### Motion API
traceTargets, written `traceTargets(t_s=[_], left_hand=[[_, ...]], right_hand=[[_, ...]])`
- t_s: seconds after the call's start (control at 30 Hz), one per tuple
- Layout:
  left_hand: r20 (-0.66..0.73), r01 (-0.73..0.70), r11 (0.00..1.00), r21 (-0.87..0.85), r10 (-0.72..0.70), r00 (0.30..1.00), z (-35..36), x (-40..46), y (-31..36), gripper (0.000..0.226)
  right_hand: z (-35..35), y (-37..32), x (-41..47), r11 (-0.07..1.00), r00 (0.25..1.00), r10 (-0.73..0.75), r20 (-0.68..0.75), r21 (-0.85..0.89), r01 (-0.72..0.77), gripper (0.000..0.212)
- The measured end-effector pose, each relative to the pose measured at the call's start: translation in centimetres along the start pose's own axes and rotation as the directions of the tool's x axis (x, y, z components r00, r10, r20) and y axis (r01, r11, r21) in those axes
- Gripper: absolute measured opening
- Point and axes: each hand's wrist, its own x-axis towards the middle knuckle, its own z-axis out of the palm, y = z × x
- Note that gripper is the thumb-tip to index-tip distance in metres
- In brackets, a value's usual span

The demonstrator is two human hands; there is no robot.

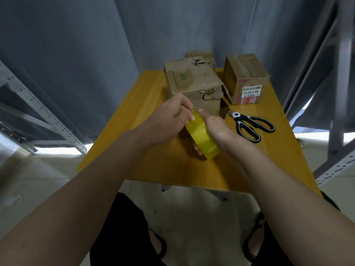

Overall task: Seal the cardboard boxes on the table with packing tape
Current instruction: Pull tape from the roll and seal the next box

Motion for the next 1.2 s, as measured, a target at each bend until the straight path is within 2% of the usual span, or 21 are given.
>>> traceTargets(t_s=[0.17,0.33,0.57,0.67,0.77,0.93,1.03,1.1,1.2], left_hand=[[-0.02,-0.018,0.999,0.039,0.019,1.0,0.5,0.5,-0.3,0.015],[-0.146,-0.113,0.956,0.269,0.157,0.977,0.8,0.5,-0.4,0.008],[-0.066,-0.223,0.832,0.508,0.295,0.953,1.7,-0.4,0.3,0.014],[-0.051,-0.186,0.869,0.459,0.235,0.971,1.4,-0.3,0.7,0.013],[-0.003,-0.129,0.951,0.282,0.135,0.991,0.8,0.0,1.3,0.01],[0.058,-0.01,0.985,0.173,0.0,0.998,0.1,0.9,1.7,0.016],[0.112,0.064,0.998,-0.003,-0.063,0.992,-0.2,1.0,1.6,0.018],[0.089,0.077,0.995,-0.055,-0.072,0.993,0.0,1.0,1.4,0.024],[0.041,0.096,0.992,-0.079,-0.093,0.995,-0.1,1.3,1.5,0.019]], right_hand=[[0.0,0.0,0.0,1.0,1.0,-0.016,0.023,-0.002,0.016,0.062],[0.0,0.1,0.1,1.0,1.0,-0.018,0.015,0.001,0.018,0.061],[-0.2,0.4,0.1,1.0,1.0,-0.024,0.0,-0.004,0.024,0.064],[-0.3,0.2,0.0,1.0,1.0,-0.021,0.007,-0.007,0.021,0.064],[-0.7,0.0,-0.2,0.999,1.0,-0.021,0.019,0.036,0.02,0.062],[-0.5,0.0,-0.3,0.996,1.0,-0.03,0.003,0.088,0.03,0.063],[-0.6,0.1,-0.4,0.996,1.0,-0.028,0.014,0.084,0.027,0.066],[-0.6,0.1,-0.5,0.998,1.0,-0.024,0.008,0.056,0.024,0.066],[-0.7,0.1,-0.6,0.999,1.0,-0.019,0.007,0.047,0.018,0.064]])
